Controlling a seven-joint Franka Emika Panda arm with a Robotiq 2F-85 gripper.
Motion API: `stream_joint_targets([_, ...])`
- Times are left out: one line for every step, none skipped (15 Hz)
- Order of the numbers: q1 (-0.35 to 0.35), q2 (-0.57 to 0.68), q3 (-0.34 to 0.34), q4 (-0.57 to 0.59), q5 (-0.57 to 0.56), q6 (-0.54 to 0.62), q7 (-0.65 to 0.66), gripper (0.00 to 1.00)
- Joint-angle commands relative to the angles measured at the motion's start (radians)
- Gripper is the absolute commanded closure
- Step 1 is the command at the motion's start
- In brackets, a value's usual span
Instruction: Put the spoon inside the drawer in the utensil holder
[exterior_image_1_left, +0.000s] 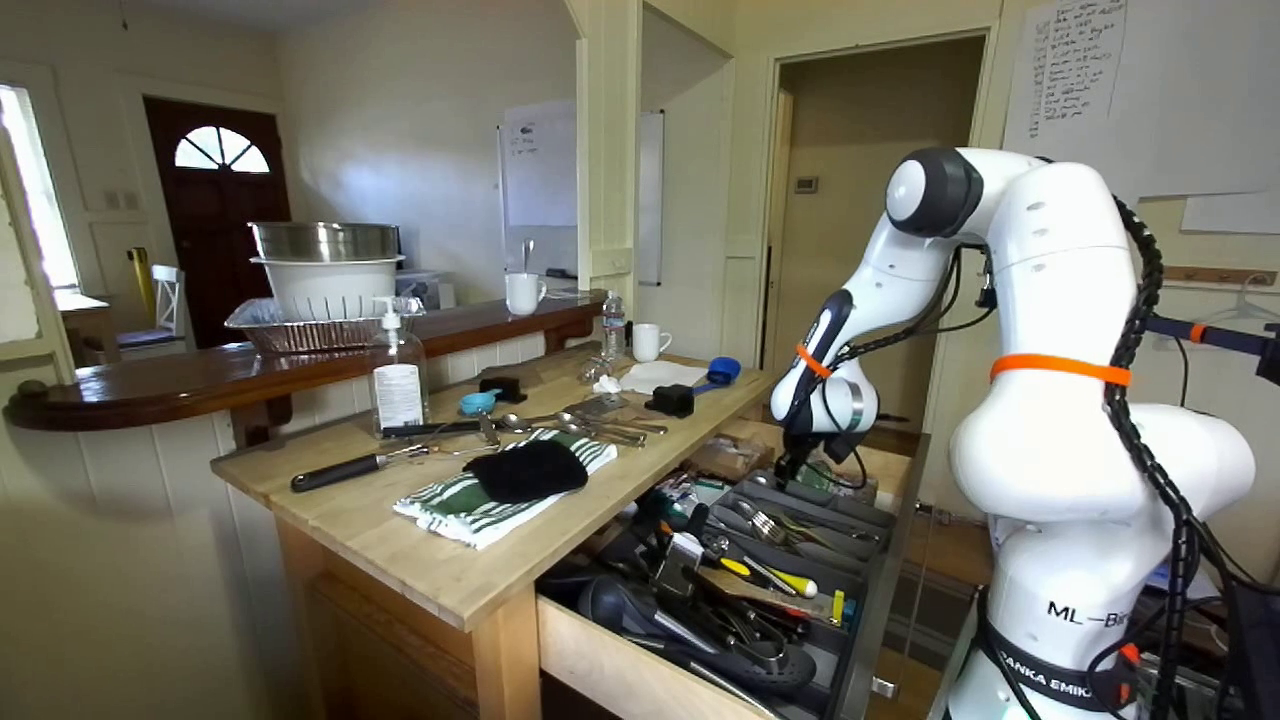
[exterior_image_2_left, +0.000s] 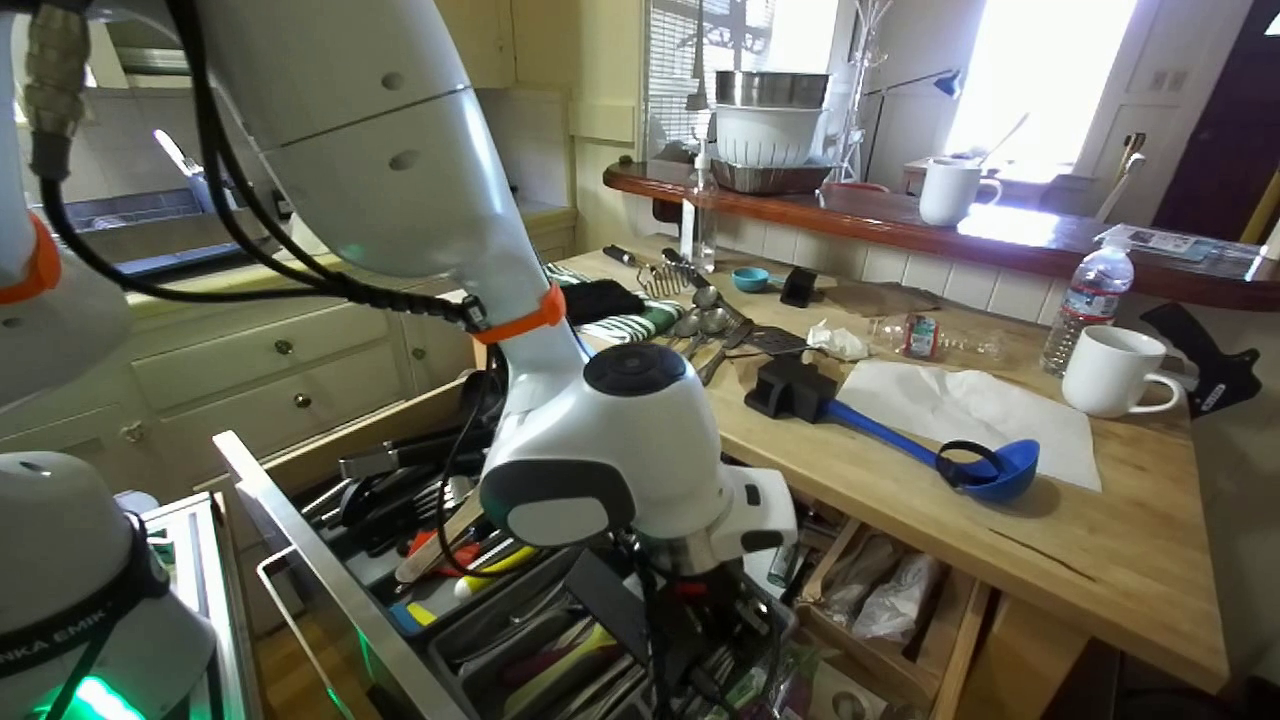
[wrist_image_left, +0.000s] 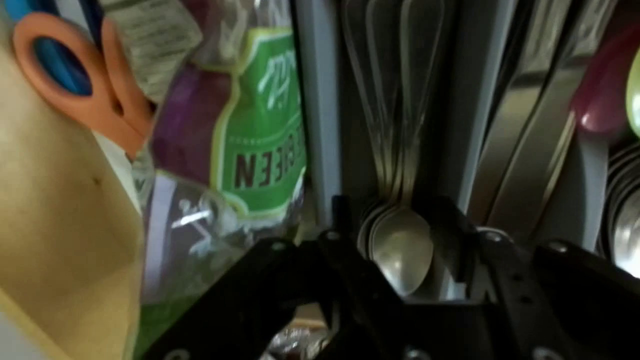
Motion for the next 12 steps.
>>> stream_joint_targets([-0.051,-0.183,0.094,-0.076,0.042,-0.075,0.033,0.22])
stream_joint_targets([-0.068,-0.241,0.133,-0.096,0.060,-0.104,0.038,0.15])
stream_joint_targets([-0.043,-0.309,0.124,-0.116,0.068,-0.153,0.056,0.08])
stream_joint_targets([-0.056,-0.362,0.164,-0.124,0.097,-0.218,0.053,0.01])
stream_joint_targets([-0.039,-0.420,0.172,-0.131,0.117,-0.280,0.066,0.00])
stream_joint_targets([-0.025,-0.481,0.182,-0.134,0.131,-0.366,0.076,0.00])
stream_joint_targets([-0.011,-0.535,0.190,-0.144,0.112,-0.455,0.082,0.00])
stream_joint_targets([0.151,-0.583,0.048,-0.152,0.087,-0.539,0.096,0.00])
stream_joint_targets([0.200,-0.639,0.023,-0.144,0.072,-0.631,0.121,0.00])
stream_joint_targets([0.272,-0.692,-0.021,-0.140,0.055,-0.721,0.129,0.00])
stream_joint_targets([0.339,-0.737,-0.061,-0.136,0.023,-0.807,0.139,0.00])
stream_joint_targets([0.431,-0.789,-0.123,-0.130,0.120,-0.895,0.012,0.01])
